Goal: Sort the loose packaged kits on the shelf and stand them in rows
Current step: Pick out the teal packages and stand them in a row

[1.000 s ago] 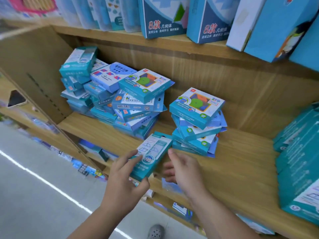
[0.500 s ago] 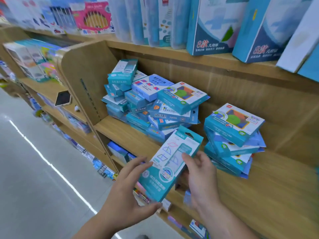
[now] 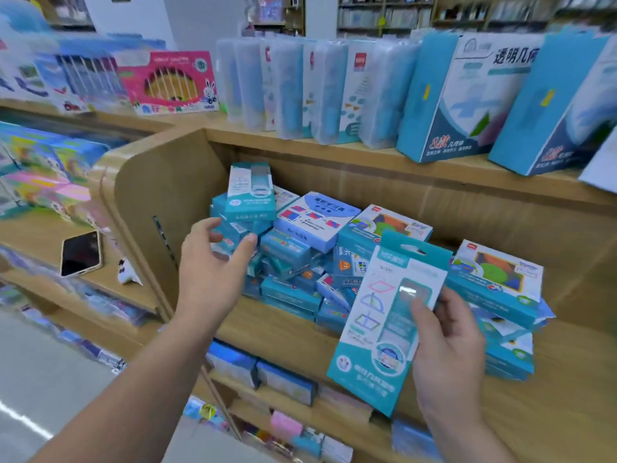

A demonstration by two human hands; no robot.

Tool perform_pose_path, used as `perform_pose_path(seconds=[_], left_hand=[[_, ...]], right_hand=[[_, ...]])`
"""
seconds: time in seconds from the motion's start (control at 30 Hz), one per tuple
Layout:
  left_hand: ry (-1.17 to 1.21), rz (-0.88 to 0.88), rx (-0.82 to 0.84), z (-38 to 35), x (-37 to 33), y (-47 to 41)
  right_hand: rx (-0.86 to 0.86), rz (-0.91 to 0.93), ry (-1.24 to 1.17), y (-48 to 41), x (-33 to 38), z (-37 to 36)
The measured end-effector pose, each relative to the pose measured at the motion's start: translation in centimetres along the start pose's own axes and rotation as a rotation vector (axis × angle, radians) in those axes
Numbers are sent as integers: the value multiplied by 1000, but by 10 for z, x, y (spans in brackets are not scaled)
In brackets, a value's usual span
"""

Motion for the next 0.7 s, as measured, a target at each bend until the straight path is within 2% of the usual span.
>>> perform_pose_path(seconds=[0.1,0.2,0.3,0.43,0.6,0.7], left_hand=[[137,180,17,-5,18,-41],[213,279,84,-18,27,-66],[233,296,104,-28,31,-78],[405,334,110,-37,34,-80],[555,312,47,-27,34,-66],[647,309,116,-24,33,-37]], right_hand=[[-3,-52,-14,9,-10,-13],[-10,-107,-8,13,-20,-22],[-10,-133,24,16,-23,-30],[-16,-133,53,19,-20,-34],[-30,-143,54,24,-24,-30],[-45,-149,60,24,-28,-23]])
Point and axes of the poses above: each hand's wrist, its own y-axis away from the middle knuckle, its own z-axis out of the back of the hand, x = y × z, the point moved 8 cm from there along -y, towards the middle knuckle, and after that the axes turned 11 degrees about -z, right-handed, at the moved point
